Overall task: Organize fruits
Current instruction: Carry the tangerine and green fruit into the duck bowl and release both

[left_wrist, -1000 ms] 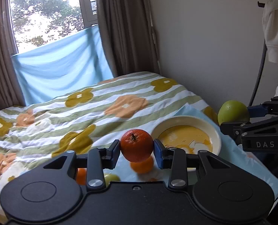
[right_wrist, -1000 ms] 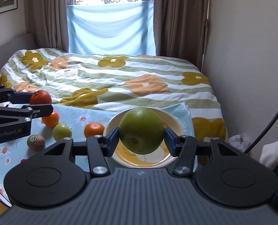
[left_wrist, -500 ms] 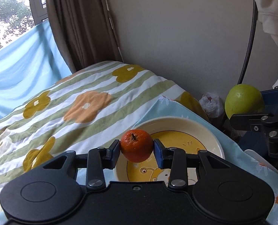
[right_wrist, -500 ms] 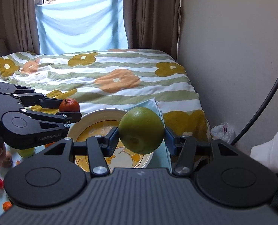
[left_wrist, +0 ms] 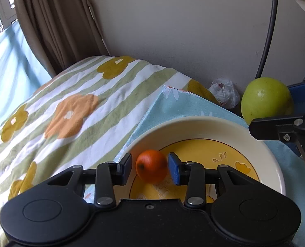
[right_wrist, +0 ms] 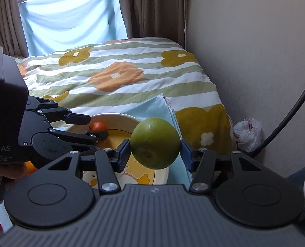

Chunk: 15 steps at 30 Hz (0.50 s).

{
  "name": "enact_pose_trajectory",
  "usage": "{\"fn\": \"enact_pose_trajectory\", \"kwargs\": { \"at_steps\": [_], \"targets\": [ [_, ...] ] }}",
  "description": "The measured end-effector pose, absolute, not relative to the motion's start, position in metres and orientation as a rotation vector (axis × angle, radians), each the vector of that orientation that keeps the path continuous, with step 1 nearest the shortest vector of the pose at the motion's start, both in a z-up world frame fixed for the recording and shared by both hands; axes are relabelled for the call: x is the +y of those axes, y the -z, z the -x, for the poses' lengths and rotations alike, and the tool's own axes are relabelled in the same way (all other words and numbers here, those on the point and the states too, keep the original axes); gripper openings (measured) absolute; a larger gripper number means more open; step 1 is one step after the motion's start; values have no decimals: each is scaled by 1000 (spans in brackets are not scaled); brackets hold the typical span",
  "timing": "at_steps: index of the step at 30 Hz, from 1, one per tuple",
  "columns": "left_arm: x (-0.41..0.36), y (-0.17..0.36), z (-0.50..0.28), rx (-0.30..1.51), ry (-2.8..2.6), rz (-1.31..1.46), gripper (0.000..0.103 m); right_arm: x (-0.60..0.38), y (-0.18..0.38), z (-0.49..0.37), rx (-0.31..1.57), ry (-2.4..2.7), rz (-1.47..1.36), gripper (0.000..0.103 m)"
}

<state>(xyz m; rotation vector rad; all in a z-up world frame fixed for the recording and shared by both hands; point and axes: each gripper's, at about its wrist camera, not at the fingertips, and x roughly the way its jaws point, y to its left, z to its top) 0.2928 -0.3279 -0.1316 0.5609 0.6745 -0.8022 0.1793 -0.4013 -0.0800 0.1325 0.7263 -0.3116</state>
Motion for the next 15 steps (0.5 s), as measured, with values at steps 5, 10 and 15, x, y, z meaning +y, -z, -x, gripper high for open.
{"fn": "enact_pose_trajectory", "kwargs": {
  "at_steps": [5,10,15],
  "targets": [
    [-331,135,-296,692,822,-561,45,-406,85,-184,728,312,-143,67],
    [-328,130,-291,667,801,-554,98,-413,85,-185,731,291,-150,67],
    [-312,119,-280,654,767,-556,100,-416,82,-185,737,253,-134,67]
  ]
}}
